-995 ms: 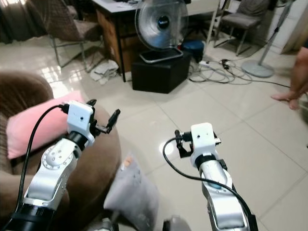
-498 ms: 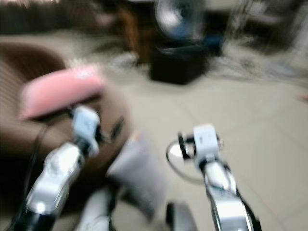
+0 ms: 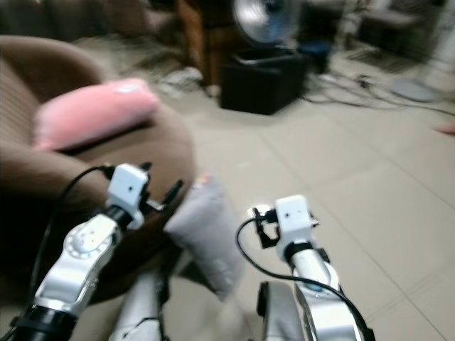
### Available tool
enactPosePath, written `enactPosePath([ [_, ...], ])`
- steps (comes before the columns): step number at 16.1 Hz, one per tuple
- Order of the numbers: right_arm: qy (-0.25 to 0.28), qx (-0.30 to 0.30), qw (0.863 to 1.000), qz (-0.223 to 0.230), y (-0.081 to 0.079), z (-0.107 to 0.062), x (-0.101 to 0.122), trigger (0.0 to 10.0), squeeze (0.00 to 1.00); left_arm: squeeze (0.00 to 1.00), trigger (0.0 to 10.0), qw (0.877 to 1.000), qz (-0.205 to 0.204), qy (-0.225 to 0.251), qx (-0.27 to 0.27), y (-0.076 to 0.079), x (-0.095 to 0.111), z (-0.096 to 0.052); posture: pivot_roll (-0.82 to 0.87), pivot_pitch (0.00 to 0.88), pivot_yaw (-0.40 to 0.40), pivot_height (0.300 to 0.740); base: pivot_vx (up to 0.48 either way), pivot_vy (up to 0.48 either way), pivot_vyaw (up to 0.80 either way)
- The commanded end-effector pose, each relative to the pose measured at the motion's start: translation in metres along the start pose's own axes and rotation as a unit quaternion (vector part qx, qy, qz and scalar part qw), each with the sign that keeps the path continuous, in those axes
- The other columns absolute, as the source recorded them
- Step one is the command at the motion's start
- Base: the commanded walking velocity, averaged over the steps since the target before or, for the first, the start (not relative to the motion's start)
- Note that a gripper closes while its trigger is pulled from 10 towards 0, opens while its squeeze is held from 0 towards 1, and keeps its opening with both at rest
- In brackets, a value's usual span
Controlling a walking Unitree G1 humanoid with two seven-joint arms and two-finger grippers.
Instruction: Move the pillow to the sofa from floor
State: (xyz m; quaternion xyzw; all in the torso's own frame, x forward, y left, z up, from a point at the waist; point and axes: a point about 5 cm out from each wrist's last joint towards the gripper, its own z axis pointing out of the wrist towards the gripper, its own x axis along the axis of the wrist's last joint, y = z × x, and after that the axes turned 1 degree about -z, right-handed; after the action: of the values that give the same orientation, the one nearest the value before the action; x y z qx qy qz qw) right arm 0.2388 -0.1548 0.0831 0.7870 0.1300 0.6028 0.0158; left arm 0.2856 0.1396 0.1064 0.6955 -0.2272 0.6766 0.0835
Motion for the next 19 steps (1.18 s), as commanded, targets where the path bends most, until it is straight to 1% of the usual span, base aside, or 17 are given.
enactPosePath([
  [1, 0.004, -0.009, 1.000, -0.009, 0.008, 0.000, 0.002, 10.0, 0.00, 0.00, 10.0, 1.000, 0.006, 0.016, -0.009, 0.003, 0.010, 0.008, -0.04, 0.003, 0.036, 0.571, 0.311, 0.000, -0.63],
  [2, 0.004, -0.009, 1.000, -0.009, 0.008, 0.000, 0.001, 10.0, 0.00, 0.00, 10.0, 1.000, 0.006, 0.015, -0.010, 0.003, 0.010, 0.008, -0.04, 0.005, 0.037, 0.571, 0.315, 0.000, -0.52],
  [6, 0.008, 0.006, 1.000, -0.029, 0.006, 0.001, 0.003, 10.0, 0.00, 0.00, 10.0, 1.000, 0.008, 0.006, -0.008, 0.002, 0.005, 0.007, -0.04, 0.011, 0.039, 0.571, 0.311, 0.000, 0.00],
  [8, 0.012, 0.018, 0.999, -0.037, 0.005, 0.003, 0.004, 10.0, 0.00, 0.00, 10.0, 1.000, 0.015, -0.001, 0.002, -0.003, 0.003, 0.006, -0.04, 0.015, 0.037, 0.571, 0.313, 0.000, 0.00],
  [9, 0.014, 0.030, 0.998, -0.050, 0.004, 0.003, 0.005, 10.0, 0.00, 0.00, 10.0, 1.000, 0.018, -0.003, 0.006, -0.006, 0.002, 0.006, -0.04, 0.015, 0.037, 0.571, 0.311, 0.000, 0.00],
  [10, 0.012, 0.047, 0.996, -0.072, 0.001, 0.004, 0.005, 10.0, 0.00, 0.00, 10.0, 1.000, 0.021, -0.005, 0.008, -0.007, 0.001, 0.005, -0.04, 0.016, 0.036, 0.571, 0.311, 0.000, 0.80],
  [13, 0.009, 0.056, 0.996, -0.071, -0.002, 0.004, 0.002, 10.0, 0.00, 0.00, 10.0, 0.999, 0.029, -0.012, 0.011, -0.010, -0.001, 0.001, -0.04, 0.017, 0.036, 0.571, 0.311, 0.000, 0.80],
  [14, 0.008, 0.060, 0.996, -0.071, -0.002, 0.005, 0.001, 10.0, 0.00, 0.00, 10.0, 0.999, 0.032, -0.016, 0.011, -0.011, -0.003, 0.000, -0.04, 0.017, 0.036, 0.571, 0.000, 0.000, 0.00],
  [15, 0.007, 0.060, 0.996, -0.060, -0.001, 0.005, 0.000, 10.0, 0.00, 0.00, 10.0, 1.000, 0.027, -0.015, 0.007, -0.011, -0.004, -0.001, -0.03, 0.019, 0.036, 0.571, 0.000, 0.000, 0.00],
  [16, 0.008, 0.070, 0.995, -0.068, -0.001, 0.004, -0.001, 10.0, 0.00, 0.00, 10.0, 0.999, 0.030, -0.015, -0.001, -0.011, -0.005, -0.001, -0.03, 0.020, 0.038, 0.571, 0.000, 0.000, 0.00],
  [18, 0.005, 0.074, 0.995, -0.066, -0.001, 0.003, -0.002, 10.0, 0.00, 0.00, 10.0, 0.999, 0.030, -0.015, -0.007, -0.010, -0.006, -0.001, -0.03, 0.021, 0.039, 0.571, 0.000, 0.000, 0.00],
  [19, -0.011, 0.088, 0.994, -0.064, -0.004, 0.002, -0.006, 10.0, 0.00, 0.00, 10.0, 0.998, 0.024, -0.028, -0.059, -0.002, -0.013, -0.001, -0.03, 0.023, 0.042, 0.566, 0.000, 0.000, 0.00],
])
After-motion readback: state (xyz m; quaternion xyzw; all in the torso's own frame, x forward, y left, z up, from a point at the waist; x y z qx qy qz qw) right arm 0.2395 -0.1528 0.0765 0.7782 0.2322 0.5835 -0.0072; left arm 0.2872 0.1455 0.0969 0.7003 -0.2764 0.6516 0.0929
